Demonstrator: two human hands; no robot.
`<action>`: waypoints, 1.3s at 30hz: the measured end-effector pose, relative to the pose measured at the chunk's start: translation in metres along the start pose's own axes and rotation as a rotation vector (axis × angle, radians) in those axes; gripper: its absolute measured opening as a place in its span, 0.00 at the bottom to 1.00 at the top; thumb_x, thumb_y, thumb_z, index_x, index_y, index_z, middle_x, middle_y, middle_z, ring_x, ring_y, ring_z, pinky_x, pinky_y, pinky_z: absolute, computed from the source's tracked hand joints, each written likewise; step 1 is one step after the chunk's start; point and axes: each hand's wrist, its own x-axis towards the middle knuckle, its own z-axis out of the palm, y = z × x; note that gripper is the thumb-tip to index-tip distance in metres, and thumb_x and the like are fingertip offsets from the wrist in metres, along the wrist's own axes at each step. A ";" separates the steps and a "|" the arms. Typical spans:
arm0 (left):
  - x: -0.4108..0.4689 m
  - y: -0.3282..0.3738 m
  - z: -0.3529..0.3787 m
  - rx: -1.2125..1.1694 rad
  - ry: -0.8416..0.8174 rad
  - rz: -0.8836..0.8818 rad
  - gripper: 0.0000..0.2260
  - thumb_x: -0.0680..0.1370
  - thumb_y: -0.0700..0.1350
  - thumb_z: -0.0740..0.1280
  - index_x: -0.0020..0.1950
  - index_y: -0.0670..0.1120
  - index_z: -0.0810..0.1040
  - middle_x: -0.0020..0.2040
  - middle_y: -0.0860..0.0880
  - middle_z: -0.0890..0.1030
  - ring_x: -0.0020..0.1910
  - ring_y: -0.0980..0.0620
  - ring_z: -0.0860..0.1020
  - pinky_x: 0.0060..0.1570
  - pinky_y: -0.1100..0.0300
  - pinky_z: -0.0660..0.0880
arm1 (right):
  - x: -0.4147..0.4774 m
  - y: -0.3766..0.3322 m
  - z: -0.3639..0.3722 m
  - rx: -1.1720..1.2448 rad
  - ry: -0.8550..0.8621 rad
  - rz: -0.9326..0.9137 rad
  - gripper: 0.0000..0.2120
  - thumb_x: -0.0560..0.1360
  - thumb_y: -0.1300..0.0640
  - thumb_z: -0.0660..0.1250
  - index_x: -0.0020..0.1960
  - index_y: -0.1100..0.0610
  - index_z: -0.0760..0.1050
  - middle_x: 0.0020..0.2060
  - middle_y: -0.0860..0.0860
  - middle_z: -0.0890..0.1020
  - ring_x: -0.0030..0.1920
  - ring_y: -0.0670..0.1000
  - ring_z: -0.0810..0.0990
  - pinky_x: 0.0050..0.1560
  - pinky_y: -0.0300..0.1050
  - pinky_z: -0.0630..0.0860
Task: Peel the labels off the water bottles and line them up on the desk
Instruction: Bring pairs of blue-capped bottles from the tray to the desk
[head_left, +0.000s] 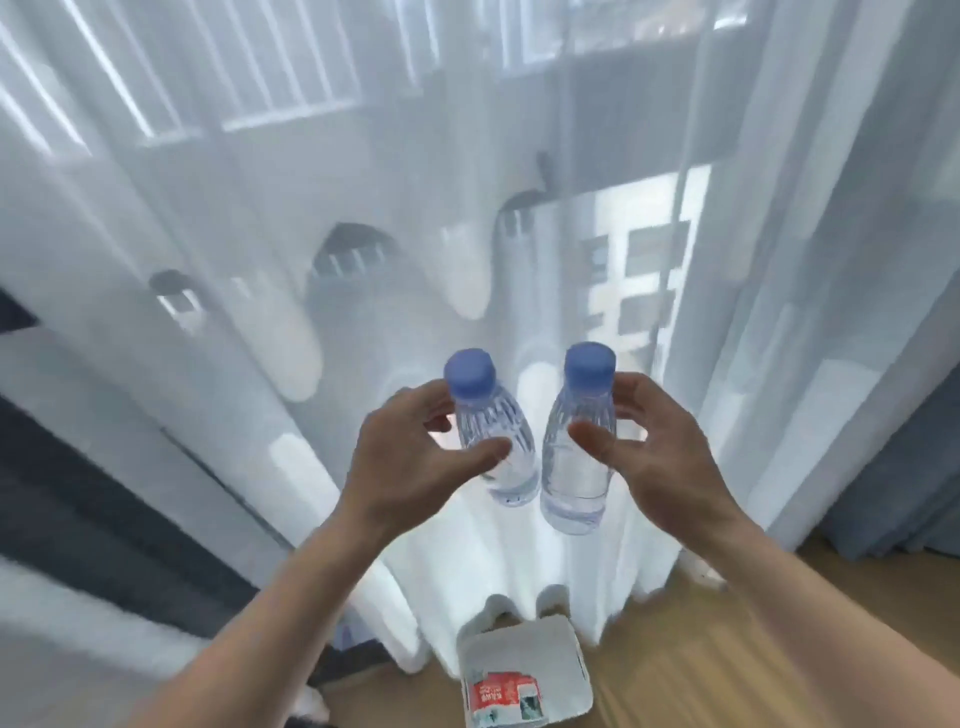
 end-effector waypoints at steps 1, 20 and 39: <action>-0.013 0.013 -0.021 -0.006 0.054 -0.008 0.16 0.58 0.61 0.70 0.45 0.63 0.78 0.46 0.56 0.84 0.46 0.57 0.80 0.46 0.67 0.73 | -0.001 -0.022 0.009 0.021 -0.054 -0.049 0.12 0.69 0.55 0.72 0.50 0.46 0.75 0.47 0.44 0.82 0.47 0.40 0.78 0.43 0.32 0.74; -0.577 0.154 -0.322 0.303 1.039 -0.680 0.15 0.62 0.54 0.73 0.44 0.49 0.83 0.23 0.55 0.62 0.27 0.54 0.63 0.30 0.63 0.61 | -0.384 -0.287 0.351 0.490 -1.282 -0.331 0.07 0.69 0.54 0.73 0.45 0.44 0.80 0.39 0.43 0.86 0.45 0.45 0.83 0.50 0.50 0.78; -1.035 0.288 -0.366 0.521 1.648 -1.274 0.13 0.66 0.48 0.76 0.50 0.52 0.84 0.44 0.52 0.86 0.43 0.59 0.84 0.46 0.65 0.79 | -0.898 -0.415 0.484 0.674 -2.140 -0.334 0.09 0.70 0.56 0.71 0.45 0.44 0.76 0.41 0.43 0.84 0.39 0.37 0.83 0.37 0.27 0.75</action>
